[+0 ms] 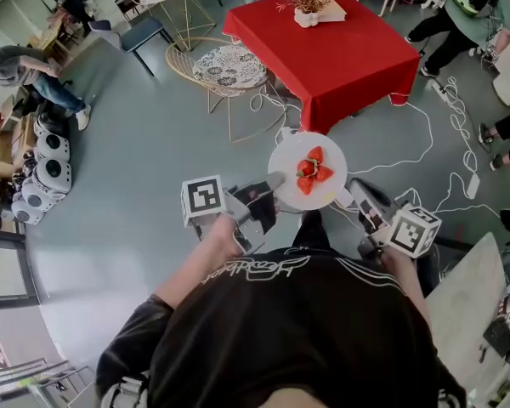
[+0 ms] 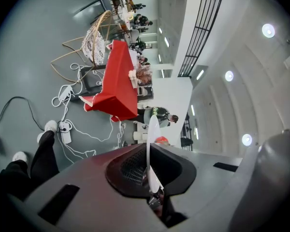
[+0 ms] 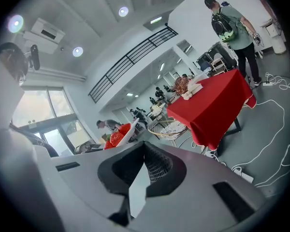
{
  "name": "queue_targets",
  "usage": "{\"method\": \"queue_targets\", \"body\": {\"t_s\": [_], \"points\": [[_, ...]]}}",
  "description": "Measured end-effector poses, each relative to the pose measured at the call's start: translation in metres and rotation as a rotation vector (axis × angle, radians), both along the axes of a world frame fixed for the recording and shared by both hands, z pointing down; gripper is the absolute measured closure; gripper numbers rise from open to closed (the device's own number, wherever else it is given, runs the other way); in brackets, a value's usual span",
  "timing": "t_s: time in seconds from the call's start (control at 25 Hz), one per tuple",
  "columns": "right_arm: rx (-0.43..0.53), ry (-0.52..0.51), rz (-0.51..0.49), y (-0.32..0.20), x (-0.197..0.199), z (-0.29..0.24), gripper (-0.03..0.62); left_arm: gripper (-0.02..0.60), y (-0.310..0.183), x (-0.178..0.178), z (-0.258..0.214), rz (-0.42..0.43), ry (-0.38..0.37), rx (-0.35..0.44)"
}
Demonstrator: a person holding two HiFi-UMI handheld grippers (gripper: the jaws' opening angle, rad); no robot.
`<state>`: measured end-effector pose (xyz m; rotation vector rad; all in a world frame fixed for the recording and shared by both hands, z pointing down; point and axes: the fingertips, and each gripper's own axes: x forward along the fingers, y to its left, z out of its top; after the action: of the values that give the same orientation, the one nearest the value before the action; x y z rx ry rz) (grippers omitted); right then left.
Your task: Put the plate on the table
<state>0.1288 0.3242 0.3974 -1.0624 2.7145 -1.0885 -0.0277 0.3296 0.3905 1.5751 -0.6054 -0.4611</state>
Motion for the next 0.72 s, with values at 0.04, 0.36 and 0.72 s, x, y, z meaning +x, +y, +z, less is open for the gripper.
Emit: {"method": "queue_targets", "body": {"t_s": [0.04, 0.36, 0.72], "points": [[-0.004, -0.004, -0.001, -0.005, -0.001, 0.002, 0.588, 0.565, -0.004, -0.002, 0.001, -0.005, -0.001, 0.001], [-0.023, -0.003, -0.042, -0.075, -0.015, 0.017, 0.586, 0.565, -0.064, -0.015, 0.013, -0.034, -0.021, -0.013], [-0.041, 0.066, -0.095, -0.185, -0.014, 0.032, 0.588, 0.565, -0.159, -0.012, 0.034, -0.080, -0.030, -0.096]]}}
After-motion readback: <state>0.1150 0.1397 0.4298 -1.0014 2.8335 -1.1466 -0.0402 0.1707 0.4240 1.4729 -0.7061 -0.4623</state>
